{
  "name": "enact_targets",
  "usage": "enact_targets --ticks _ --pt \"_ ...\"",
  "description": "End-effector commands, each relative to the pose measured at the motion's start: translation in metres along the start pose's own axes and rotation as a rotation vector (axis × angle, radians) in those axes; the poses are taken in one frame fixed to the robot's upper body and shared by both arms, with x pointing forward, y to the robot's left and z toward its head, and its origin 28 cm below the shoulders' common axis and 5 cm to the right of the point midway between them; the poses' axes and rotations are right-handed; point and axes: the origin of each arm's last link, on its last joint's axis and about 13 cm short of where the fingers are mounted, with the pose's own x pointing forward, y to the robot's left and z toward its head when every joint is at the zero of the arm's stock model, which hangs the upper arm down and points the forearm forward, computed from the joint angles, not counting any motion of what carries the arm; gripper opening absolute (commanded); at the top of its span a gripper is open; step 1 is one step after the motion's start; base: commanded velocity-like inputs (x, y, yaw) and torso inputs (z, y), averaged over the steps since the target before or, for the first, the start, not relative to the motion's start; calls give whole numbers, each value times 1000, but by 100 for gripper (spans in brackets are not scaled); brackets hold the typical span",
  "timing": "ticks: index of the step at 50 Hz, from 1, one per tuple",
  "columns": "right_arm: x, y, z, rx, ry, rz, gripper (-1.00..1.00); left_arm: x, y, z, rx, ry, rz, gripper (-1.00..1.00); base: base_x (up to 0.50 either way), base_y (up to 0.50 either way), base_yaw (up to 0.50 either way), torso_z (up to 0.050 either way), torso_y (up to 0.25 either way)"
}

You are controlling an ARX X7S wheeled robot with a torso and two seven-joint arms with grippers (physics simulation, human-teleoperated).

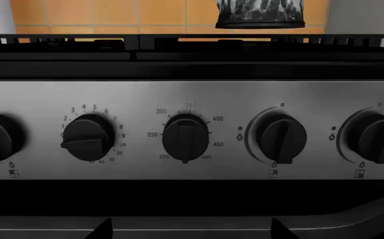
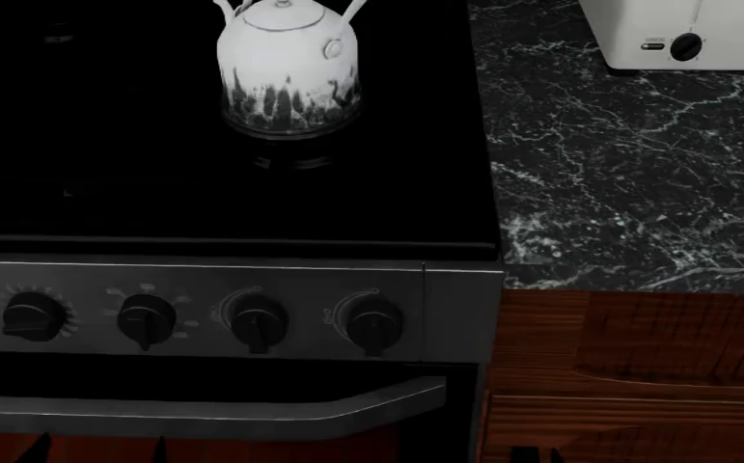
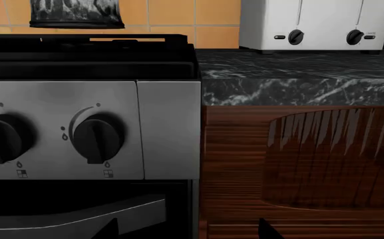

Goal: Turn on the front right burner of the stove.

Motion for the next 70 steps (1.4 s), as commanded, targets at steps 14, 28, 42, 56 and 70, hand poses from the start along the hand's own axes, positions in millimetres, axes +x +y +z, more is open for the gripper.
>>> enact_targets --ticks 14,28,42,56,70 --pt "-1 0 0 2 -8 -2 100 0 -1 0 13 -9 5 100 0 0 0 0 0" --pt "-2 1 1 -13 -29 28 100 -1 -1 1 15 -19 8 100 2 221 0 0 0" --pt "-2 1 1 -16 -26 28 100 -1 -1 1 16 -22 15 100 7 441 0 0 0" --pt "-2 1 0 -20 -26 14 100 0 -1 0 19 -22 10 100 3 157 0 0 0" --pt "4 -7 12 -38 32 12 100 1 -2 0 26 -19 11 100 0 0 0 0 0"
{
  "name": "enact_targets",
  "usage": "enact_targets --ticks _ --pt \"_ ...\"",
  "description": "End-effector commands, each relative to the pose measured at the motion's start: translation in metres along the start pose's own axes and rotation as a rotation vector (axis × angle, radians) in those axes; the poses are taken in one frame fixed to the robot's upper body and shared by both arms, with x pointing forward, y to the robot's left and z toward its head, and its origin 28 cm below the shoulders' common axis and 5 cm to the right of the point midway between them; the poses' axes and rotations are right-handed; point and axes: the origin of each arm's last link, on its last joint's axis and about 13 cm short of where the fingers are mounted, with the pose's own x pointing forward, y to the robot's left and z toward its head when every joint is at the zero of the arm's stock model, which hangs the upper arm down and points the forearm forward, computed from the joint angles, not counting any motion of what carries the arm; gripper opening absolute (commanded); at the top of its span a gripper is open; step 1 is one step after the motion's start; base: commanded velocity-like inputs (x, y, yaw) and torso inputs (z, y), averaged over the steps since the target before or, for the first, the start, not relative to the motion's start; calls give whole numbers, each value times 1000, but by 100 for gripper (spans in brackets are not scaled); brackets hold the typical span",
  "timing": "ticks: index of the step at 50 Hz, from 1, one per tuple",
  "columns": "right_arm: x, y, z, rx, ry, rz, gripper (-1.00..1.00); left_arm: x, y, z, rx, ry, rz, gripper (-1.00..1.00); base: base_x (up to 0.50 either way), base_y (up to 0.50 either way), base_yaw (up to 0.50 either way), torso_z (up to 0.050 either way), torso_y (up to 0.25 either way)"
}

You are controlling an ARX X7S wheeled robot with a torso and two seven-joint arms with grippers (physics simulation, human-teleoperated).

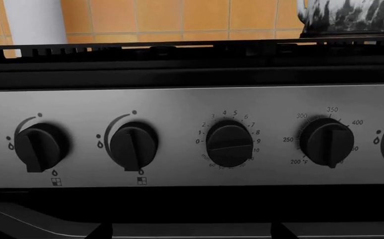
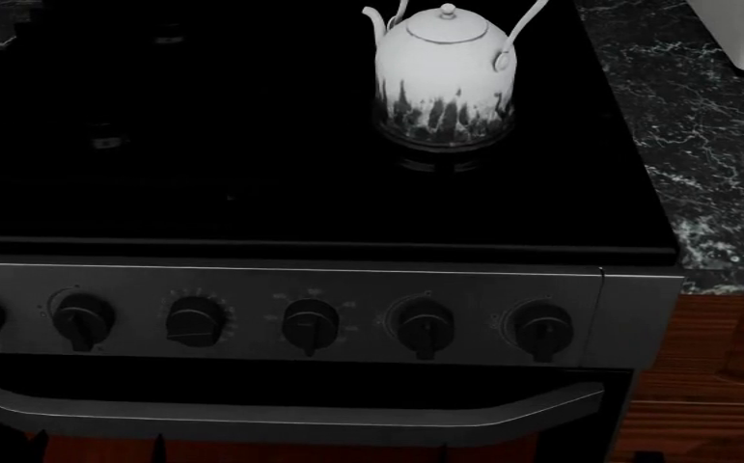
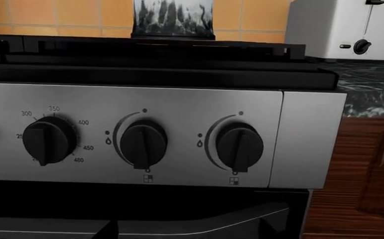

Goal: Turn on the front right burner of the stove.

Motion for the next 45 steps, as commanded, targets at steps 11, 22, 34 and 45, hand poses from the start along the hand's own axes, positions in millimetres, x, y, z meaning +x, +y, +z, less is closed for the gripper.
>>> enact_targets --ticks 11,22,34,45 --pt "17 -15 24 -25 17 -33 100 1 -1 -1 18 -1 18 100 0 0 0 0 0" --pt "30 -22 22 -39 44 -50 100 0 -1 0 17 -8 12 100 0 0 0 0 0" --pt "47 -29 23 -52 58 -63 100 0 -1 0 21 -20 0 100 0 0 0 0 0" --pt "53 -32 24 -46 71 -77 100 0 -1 0 26 -20 -1 100 0 0 0 0 0"
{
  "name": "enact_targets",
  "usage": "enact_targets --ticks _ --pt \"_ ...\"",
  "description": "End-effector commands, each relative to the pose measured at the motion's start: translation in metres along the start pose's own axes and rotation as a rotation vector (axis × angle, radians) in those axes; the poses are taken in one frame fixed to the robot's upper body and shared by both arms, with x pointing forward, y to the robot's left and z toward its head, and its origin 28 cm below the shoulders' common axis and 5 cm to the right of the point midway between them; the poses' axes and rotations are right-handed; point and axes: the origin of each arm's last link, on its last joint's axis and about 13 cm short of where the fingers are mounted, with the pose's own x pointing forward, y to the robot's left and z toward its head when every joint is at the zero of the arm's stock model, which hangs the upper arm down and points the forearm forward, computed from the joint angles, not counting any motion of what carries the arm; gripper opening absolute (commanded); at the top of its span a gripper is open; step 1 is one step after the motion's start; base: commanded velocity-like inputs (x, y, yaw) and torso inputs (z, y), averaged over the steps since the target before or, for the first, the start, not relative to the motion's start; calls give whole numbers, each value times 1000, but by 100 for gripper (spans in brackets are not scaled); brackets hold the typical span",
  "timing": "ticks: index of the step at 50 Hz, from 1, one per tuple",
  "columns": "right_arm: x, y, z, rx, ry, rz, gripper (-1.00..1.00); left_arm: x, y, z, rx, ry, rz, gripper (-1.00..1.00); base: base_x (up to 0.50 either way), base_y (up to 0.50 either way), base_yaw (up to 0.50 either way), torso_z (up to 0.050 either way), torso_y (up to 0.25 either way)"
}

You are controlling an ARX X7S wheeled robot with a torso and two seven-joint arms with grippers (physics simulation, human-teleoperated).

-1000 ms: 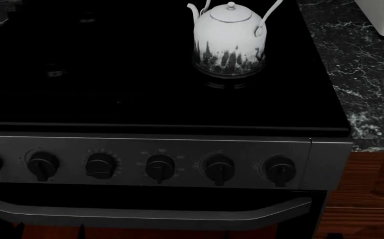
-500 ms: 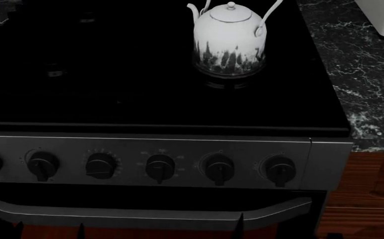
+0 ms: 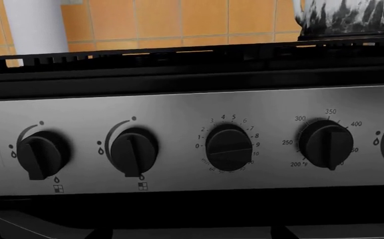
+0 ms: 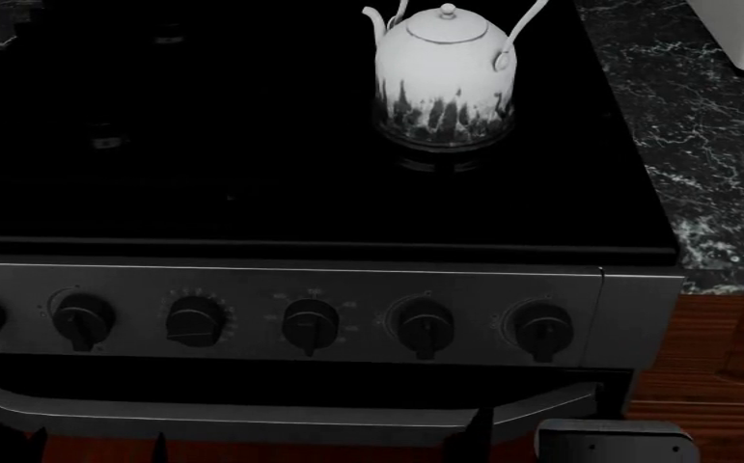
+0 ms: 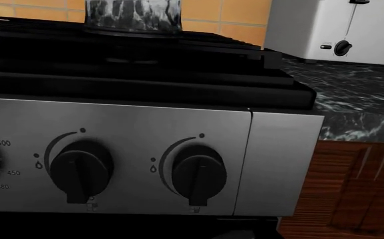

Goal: Turn on the front right burner of the stove.

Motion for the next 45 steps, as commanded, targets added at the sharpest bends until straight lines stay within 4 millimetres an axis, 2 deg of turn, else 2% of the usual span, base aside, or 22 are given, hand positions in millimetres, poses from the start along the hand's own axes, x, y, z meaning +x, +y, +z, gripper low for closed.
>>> enact_targets --ticks 1,16,33,37,45 --pt "7 -4 2 1 14 -15 100 0 0 0 2 -3 -4 100 0 0 0 0 0" --pt "7 -4 2 1 14 -15 100 0 0 0 2 -3 -4 100 0 0 0 0 0" --pt "35 -4 5 -48 -15 -14 100 -1 0 0 8 -6 -9 100 0 0 0 0 0" --pt "41 -7 -2 -28 -24 2 100 -3 -2 -1 23 -14 -15 100 0 0 0 0 0" --pt "54 -10 -3 -6 -22 -13 100 -2 -2 -1 27 -16 -16 100 0 0 0 0 0"
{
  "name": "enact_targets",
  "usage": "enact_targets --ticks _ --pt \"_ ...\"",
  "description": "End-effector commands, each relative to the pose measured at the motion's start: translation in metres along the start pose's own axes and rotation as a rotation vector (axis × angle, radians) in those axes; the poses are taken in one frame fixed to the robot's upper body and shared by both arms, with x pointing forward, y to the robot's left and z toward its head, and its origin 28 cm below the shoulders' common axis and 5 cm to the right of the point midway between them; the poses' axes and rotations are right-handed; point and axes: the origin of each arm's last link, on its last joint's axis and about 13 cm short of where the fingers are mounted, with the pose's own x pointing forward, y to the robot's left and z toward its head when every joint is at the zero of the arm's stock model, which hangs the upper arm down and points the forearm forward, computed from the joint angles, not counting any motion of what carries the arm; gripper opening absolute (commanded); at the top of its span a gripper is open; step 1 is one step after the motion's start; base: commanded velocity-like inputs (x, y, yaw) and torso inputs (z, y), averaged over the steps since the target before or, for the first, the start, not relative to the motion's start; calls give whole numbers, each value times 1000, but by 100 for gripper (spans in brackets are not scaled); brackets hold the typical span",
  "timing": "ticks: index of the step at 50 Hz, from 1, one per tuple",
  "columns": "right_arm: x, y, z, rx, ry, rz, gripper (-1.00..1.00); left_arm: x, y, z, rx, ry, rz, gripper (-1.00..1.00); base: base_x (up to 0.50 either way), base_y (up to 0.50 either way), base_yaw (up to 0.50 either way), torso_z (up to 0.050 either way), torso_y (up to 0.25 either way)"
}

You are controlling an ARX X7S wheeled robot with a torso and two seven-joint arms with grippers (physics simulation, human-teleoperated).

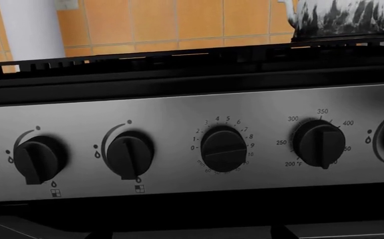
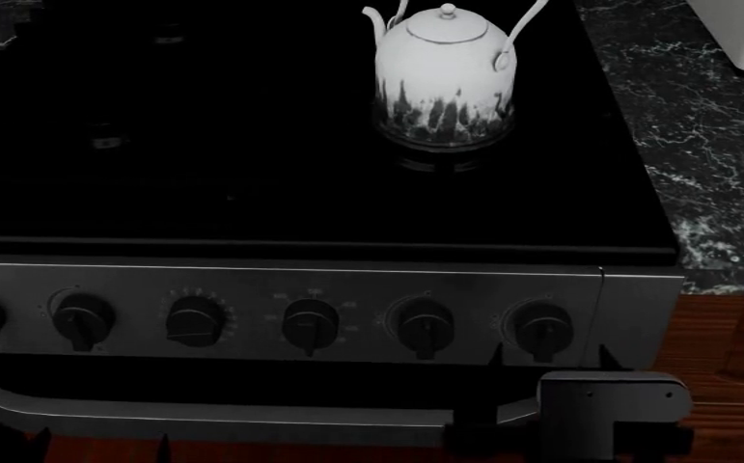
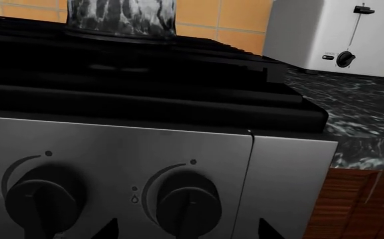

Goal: Turn on the front right burner of the stove.

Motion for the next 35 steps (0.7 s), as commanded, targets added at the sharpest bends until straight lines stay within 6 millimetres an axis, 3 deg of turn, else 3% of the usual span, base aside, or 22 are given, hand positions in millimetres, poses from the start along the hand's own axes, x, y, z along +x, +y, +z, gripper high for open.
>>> enact_targets --ticks 1,19,35 --pt "17 -4 -5 21 -4 -5 100 0 -1 -1 11 -5 -3 100 0 0 0 0 0" --pt "46 -4 -22 45 39 -7 100 0 -2 0 18 -5 -5 100 0 0 0 0 0" --pt "51 1 -34 51 76 6 100 0 -2 -1 23 -13 -8 100 0 0 0 0 0"
